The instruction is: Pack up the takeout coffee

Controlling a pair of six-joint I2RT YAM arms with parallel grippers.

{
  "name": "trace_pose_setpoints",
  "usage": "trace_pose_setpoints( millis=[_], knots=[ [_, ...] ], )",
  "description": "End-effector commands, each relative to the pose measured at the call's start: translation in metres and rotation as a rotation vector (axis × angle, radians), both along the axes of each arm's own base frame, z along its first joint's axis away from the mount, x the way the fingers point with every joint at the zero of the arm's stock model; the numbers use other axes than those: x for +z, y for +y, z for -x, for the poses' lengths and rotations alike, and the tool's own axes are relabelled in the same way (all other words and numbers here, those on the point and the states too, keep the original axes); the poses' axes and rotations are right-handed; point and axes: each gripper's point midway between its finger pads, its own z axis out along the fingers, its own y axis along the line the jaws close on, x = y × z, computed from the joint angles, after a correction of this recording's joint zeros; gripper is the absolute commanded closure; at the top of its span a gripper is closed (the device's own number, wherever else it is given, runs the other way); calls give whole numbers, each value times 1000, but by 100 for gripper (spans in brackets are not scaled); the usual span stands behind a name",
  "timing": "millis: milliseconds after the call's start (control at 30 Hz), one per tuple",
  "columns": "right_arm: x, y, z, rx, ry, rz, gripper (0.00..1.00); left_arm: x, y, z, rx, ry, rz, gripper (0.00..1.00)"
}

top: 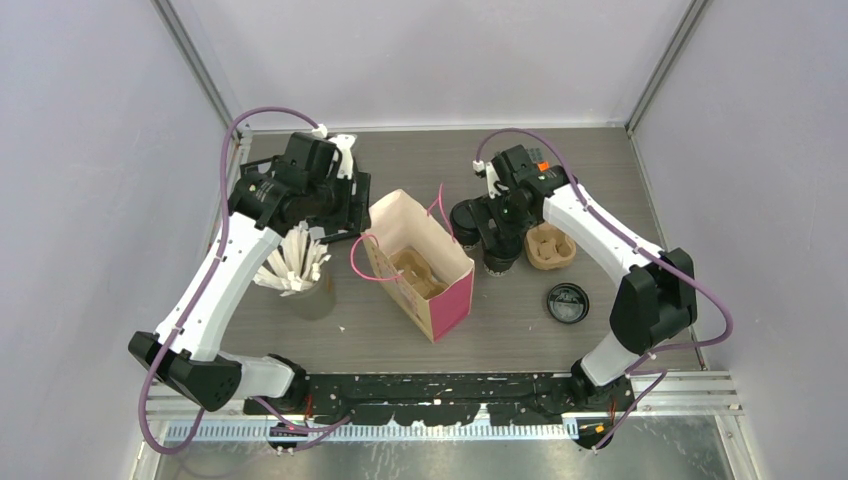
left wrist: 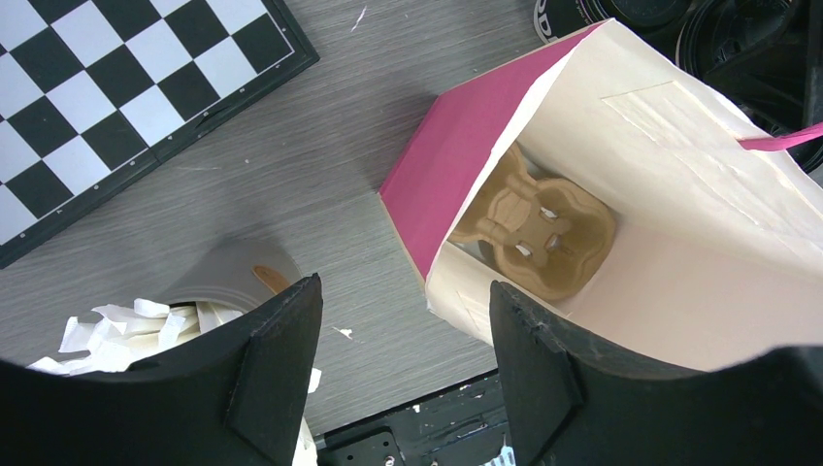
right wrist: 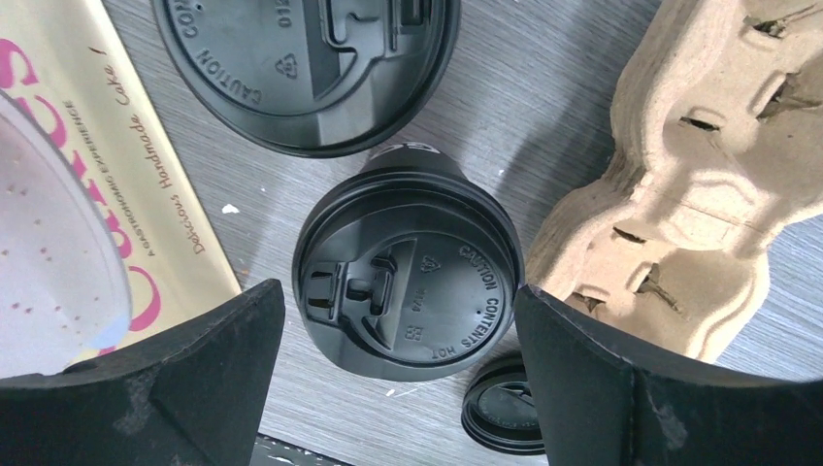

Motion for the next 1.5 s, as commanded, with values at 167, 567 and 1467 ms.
trace_pose_setpoints(
  millis=[167,567,1467],
  knots=[
    [-5,-8,1,-10,-6,31,8,14,1,3,-14,-48,13,34],
    [2,-14,-2,-52,-27,47,23,15,0,2,-16,-51,18,34],
    [253,-37,64,-295,-357,-305,23,23,-31,-43,-147,-31,-22,34]
  ],
)
